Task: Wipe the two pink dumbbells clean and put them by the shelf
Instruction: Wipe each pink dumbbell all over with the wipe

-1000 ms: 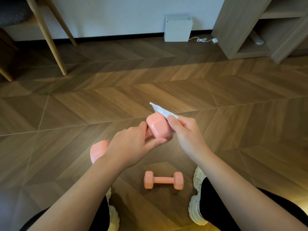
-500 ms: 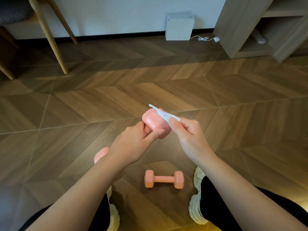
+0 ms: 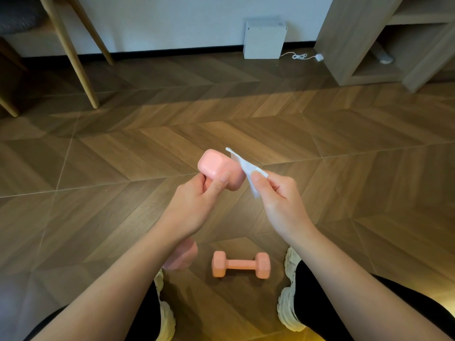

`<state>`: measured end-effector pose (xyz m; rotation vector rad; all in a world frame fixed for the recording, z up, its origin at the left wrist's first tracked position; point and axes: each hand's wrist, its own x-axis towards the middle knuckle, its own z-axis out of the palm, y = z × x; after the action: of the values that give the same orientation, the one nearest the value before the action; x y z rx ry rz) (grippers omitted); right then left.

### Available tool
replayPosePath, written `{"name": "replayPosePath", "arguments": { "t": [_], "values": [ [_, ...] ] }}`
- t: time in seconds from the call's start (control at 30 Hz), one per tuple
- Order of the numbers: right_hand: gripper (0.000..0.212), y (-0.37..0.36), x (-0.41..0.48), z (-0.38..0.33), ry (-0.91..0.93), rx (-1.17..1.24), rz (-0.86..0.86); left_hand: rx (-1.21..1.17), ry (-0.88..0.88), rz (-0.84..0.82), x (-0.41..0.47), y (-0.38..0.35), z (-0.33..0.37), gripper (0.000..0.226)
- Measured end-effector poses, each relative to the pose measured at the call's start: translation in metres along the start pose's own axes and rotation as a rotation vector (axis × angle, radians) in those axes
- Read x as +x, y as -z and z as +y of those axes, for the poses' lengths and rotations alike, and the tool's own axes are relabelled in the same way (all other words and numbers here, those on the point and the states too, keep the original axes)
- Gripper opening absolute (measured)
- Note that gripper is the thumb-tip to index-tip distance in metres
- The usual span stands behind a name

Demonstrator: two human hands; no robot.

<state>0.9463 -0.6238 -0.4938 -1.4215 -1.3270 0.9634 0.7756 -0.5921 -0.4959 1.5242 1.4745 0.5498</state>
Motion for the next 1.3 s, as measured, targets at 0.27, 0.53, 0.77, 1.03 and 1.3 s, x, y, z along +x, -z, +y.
{"name": "replayPosePath", "arguments": {
  "t": [0.27,0.53,0.77,1.03,1.3],
  "values": [
    [0.045,0.002,0.001,0.004,-0.021,0.038,0.033,-0.042,-0.095,0.033,-0.001,0.001,-0.003,0.063],
    [0.054,0.002,0.008,0.005,-0.062,0.143,0.039,0.226,-0.269,-0.044,-0.006,0.004,0.000,0.053],
    [0.037,0.006,0.007,0.004,-0.141,0.193,0.049,0.466,-0.347,-0.098,-0.006,0.003,-0.003,0.075],
    [0.048,0.016,0.011,0.006,-0.181,0.178,-0.064,0.763,-0.350,-0.135,-0.005,0.003,-0.001,0.069],
    [0.047,0.016,0.012,0.009,-0.561,0.274,-0.518,0.909,-0.560,-0.118,0.004,0.008,-0.013,0.065]
  ]
}}
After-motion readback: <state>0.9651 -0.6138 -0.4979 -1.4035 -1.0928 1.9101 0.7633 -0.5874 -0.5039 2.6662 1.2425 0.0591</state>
